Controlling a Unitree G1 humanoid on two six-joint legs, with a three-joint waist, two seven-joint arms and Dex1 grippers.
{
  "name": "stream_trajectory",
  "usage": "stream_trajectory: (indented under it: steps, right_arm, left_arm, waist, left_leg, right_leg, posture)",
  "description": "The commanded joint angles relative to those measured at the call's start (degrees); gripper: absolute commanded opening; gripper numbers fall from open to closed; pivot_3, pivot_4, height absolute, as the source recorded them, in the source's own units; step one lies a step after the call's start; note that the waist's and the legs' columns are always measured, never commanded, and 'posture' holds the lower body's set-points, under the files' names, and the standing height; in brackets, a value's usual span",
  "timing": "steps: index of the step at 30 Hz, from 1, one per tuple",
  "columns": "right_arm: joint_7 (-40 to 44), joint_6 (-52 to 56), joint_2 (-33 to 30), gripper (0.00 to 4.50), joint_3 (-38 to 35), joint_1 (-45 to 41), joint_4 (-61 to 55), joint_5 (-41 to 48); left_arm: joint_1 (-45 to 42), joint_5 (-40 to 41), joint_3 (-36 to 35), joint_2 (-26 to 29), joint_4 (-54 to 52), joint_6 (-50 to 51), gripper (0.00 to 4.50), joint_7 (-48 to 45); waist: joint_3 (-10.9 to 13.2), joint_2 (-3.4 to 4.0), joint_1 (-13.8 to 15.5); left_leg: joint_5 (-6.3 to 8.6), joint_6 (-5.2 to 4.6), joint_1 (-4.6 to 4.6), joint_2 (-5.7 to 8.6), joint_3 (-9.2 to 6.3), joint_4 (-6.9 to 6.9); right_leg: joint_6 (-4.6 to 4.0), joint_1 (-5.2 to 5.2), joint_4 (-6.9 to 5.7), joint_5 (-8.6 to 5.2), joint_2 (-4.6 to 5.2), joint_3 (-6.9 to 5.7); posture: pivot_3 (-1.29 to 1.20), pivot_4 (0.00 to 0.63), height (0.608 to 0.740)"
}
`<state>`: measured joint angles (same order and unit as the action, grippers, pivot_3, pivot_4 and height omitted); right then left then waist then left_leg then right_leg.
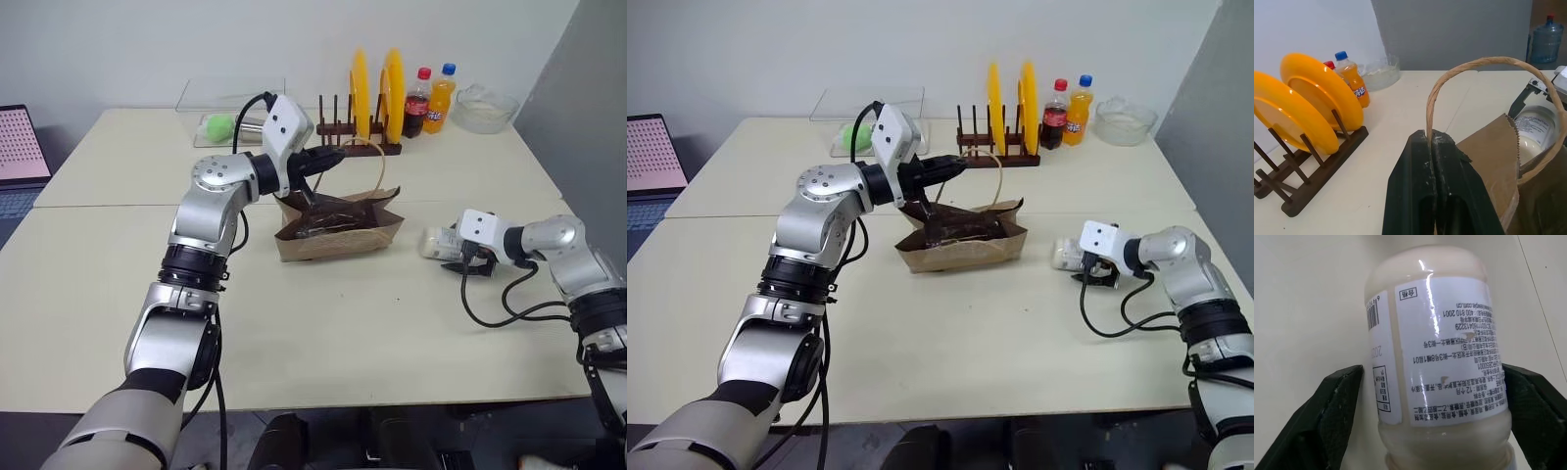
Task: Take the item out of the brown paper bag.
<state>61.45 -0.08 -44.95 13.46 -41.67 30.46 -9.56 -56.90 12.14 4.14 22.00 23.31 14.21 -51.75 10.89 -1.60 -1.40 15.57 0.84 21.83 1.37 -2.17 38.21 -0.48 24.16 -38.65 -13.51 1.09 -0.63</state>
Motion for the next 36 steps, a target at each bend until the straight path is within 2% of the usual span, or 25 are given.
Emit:
stream_trajectory:
  steps: [1, 6, 10, 13, 15, 19, 21, 25, 31, 36]
  right_arm:
    - [1.66, 2.42, -1.36, 4.46, -2.76, -1.06, -3.88, 2.39]
    - [3.71, 6.81, -3.27, 4.46, -5.49, 0.39, -9.43, 5.91]
    - [6.49, 14.71, -6.08, 4.46, -9.78, 3.27, -19.76, 11.68]
    - [5.97, 21.99, -7.2, 4.5, -14.9, 6.22, -30.72, 17.61]
    - [4.24, 26.97, -6.56, 4.5, -18.74, 8.82, -39.29, 22.32]
    - [-4.31, 34.5, -0.29, 4.5, -24.2, 14.15, -55.4, 30.44]
    - [-8.71, 36.09, 2.93, 4.5, -23.88, 17.05, -61.02, 31.36]
    - [-17.07, 36.07, 9.52, 4.5, -20.85, 19.3, -65.28, 30.51]
    - [-22.5, 34.58, 12.85, 4.5, -19.42, 20.27, -66.01, 30.28]
    - [-25.79, 32.37, 15.61, 4.5, -19.81, 22.95, -67.22, 31.36]
  left_arm:
    - [-1.44, -0.13, -1.07, 0.42, 0.4, -2.04, 0.0, -0.05]
    - [-2.93, -0.03, -1.27, 1.45, 3.1, -3.81, 0.0, -2.12]
    - [-5.51, -0.6, -1.26, 3.4, 6.57, -4.93, 0.0, -4.26]
    - [-6.67, -0.71, -1.55, 4.61, 7.94, -5.25, 0.61, -4.71]
    - [-6.86, -0.59, -1.67, 5.51, 7.83, -5.18, 1.21, -5.26]
    - [-6.3, -0.2, -1.67, 7.63, 6.37, -4.09, 2.5, -7.25]
    - [-6.04, -0.33, -1.58, 8.54, 5.96, -3.88, 3.17, -7.81]
    - [-6.44, -0.39, -2.67, 9.91, 5.92, -4.37, 4.47, -6.87]
    - [-3.04, 3.71, -6.96, 14.86, -1.68, 0.05, 4.47, -8.91]
    - [6.33, 9.27, -15.18, 16.88, -19.07, 10.01, 4.47, -0.06]
  waist:
    - [0.0, 0.0, 0.0]
    - [0.0, 0.0, 0.0]
    - [0.0, 0.0, 0.12]
    - [0.0, 0.0, 0.07]
    - [0.0, 0.0, 0.07]
    - [0.0, 0.0, 0.01]
    - [0.0, 0.0, 0.05]
    - [0.0, 0.0, 0.11]
    - [0.0, 0.0, -0.11]
    - [0.0, 0.0, -0.1]
  left_leg:
    - [0.0, 0.0, 0.0, 0.0, 0.0, 0.0]
    - [0.0, 0.0, 0.01, 0.0, 0.0, 0.0]
    - [0.06, -0.1, 0.03, 0.0, -0.04, 0.0]
    - [0.11, -0.19, 0.04, 0.01, -0.07, 0.0]
    - [0.11, -0.19, 0.04, 0.01, -0.07, 0.0]
    - [0.11, -0.18, 0.03, -0.01, -0.17, -0.01]
    - [0.11, -0.17, 0.03, -0.03, -0.18, -0.01]
    - [0.11, -0.17, 0.06, 0.03, -0.18, 0.08]
    - [0.11, -0.18, 0.06, 0.02, -0.18, 0.08]
    - [0.11, -0.18, 0.03, 0.0, -0.22, -0.03]
  right_leg:
    - [0.0, 0.0, 0.0, 0.0, 0.0, 0.01]
    - [0.0, 0.0, 0.0, 0.0, 0.0, -0.01]
    - [0.0, 0.01, 0.0, 0.0, 0.0, -0.04]
    - [0.01, 0.01, 0.01, -0.01, 0.0, -0.06]
    - [0.02, 0.01, 0.01, -0.01, 0.01, -0.05]
    - [0.03, 0.0, -0.03, -0.02, 0.0, -0.12]
    - [0.04, 0.01, -0.08, -0.03, -0.01, -0.12]
    - [0.27, 0.0, -0.07, -0.16, 0.03, -0.11]
    - [0.27, 0.02, -0.09, -0.17, 0.02, -0.1]
    - [0.03, 0.03, -0.09, -0.05, 0.02, -0.11]
  posture:
    - [0.0, 0.15, 0.74]
    - [0.0, 0.15, 0.74]
    - [0.0, 0.15, 0.74]
    - [0.0, 0.15, 0.74]
    - [0.0, 0.15, 0.74]
    - [0.0, 0.15, 0.74]
    - [0.0, 0.15, 0.74]
    - [0.0, 0.15, 0.74]
    - [0.0, 0.15, 0.74]
    - [0.0, 0.15, 0.74]
